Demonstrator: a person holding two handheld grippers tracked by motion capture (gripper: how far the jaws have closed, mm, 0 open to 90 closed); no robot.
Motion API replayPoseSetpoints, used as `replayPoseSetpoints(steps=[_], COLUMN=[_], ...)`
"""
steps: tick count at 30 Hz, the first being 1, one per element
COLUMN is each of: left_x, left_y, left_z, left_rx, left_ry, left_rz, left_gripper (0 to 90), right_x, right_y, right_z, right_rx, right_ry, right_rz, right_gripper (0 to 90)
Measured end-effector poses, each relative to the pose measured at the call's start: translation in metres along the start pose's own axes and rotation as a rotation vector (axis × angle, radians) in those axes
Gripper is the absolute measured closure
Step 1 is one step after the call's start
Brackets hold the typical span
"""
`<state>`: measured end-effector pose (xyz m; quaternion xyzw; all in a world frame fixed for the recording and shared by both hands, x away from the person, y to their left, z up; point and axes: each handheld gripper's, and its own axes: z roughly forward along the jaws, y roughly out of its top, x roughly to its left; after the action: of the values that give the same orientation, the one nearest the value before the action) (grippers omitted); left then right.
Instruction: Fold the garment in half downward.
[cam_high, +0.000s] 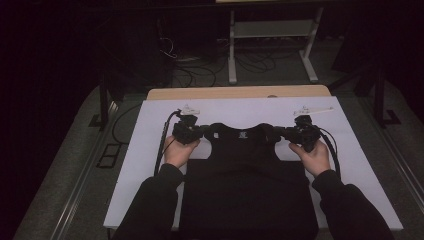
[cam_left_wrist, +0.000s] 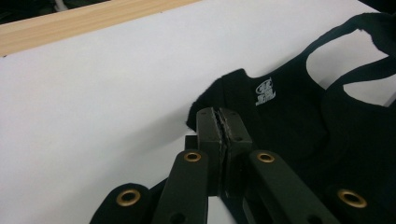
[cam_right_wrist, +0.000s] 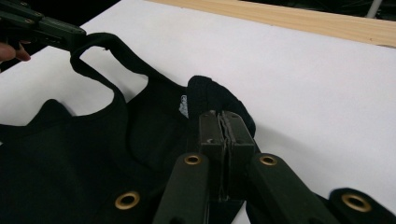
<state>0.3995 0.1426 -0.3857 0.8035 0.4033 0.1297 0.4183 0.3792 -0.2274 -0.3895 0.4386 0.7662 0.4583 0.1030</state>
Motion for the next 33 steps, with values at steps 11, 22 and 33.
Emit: replayPoseSetpoints(steps=[11, 22, 33], left_x=[-0.011, -0.018, -0.021], left_y=[-0.010, -0.020, -0.030], left_z=[-0.015, -0.027, -0.034], left_rx=[-0.016, -0.038, -0.036], left_ry=[-0.022, -0.050, -0.062], left_rz=[0.029, 0.008, 0.008], left_gripper=[87.0, 87.1, 87.0], right_x=[0.010, 0.024, 0.024], right_y=[-0.009, -0.019, -0.029], right_z=[-0.017, -0.030, -0.035], right_rx=[-0.007, 0.007, 0.031], right_ry=[0.033, 0.064, 0.068], right_rz=[0.004, -0.016, -0.012], right_gripper=[87.0, 87.3, 87.3])
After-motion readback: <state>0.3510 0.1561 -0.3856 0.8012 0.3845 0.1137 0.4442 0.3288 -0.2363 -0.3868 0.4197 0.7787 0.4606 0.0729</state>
